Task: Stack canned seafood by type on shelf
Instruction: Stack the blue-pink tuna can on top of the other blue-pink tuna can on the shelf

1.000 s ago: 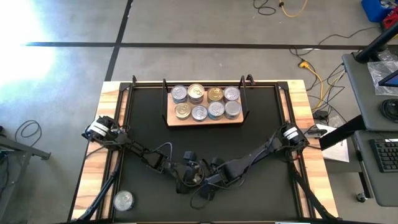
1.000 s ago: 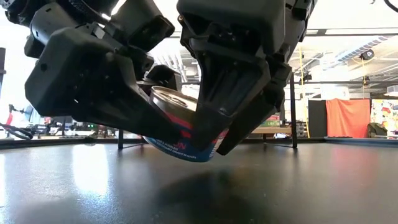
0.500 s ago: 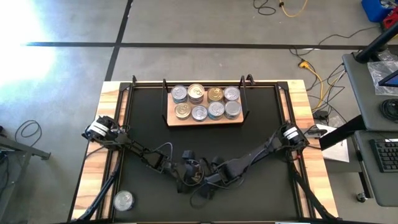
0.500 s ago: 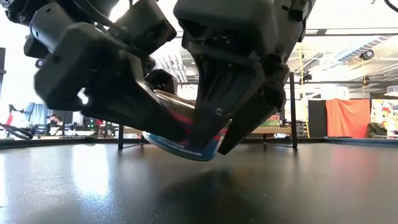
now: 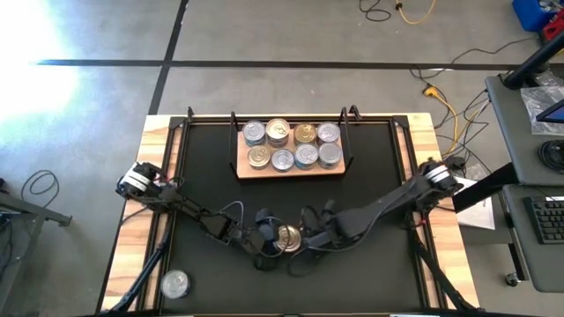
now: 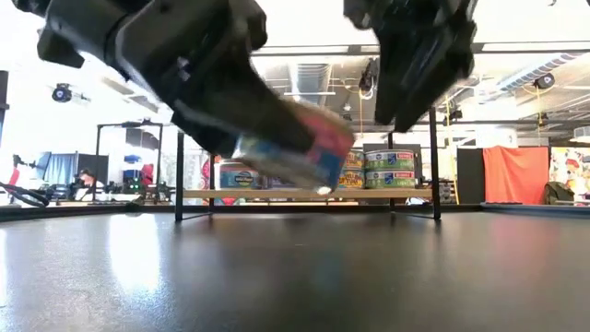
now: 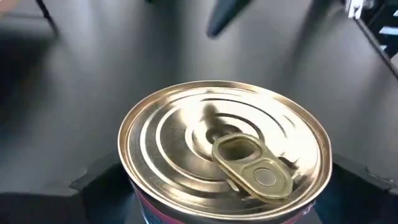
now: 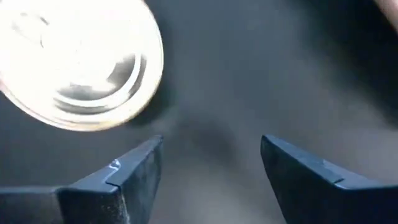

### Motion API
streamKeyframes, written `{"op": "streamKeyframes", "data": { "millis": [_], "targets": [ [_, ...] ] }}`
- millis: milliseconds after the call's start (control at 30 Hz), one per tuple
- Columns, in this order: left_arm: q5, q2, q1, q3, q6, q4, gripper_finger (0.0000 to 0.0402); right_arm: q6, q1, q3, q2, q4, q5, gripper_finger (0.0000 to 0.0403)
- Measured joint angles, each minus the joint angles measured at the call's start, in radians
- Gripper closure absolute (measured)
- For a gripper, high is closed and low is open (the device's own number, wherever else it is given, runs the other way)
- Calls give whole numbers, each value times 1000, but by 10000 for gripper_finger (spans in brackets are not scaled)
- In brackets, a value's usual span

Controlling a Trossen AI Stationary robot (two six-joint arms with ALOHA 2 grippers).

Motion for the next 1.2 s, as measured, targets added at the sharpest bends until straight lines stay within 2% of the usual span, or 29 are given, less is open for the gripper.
{"op": "streamKeyframes", "data": {
  "millis": [133,267,433,533,600,767,900,1200],
  "targets": [
    [-27,-2,3,34,8,-56,27,-94,-14,-38,-113,1,15,154],
    [-65,-42,-3,68,-61,-103,27,-206,-47,-66,-222,-2,15,155],
    [-195,-147,-6,76,-115,-135,28,-312,-95,-78,-370,17,28,146],
    [-292,-206,37,64,-145,-145,28,-377,-130,-95,-436,63,40,139],
    [-307,-232,86,53,-200,-149,28,-412,-170,-108,-466,102,-9,136],
    [-227,-249,193,47,-336,-132,27,-567,-263,-173,-496,249,-238,135],
    [-134,-272,229,48,-362,-74,27,-668,-298,-187,-496,310,-414,146],
    [-121,-448,300,47,-334,-250,27,-789,-323,-183,-493,353,-441,170]
  ]
}}
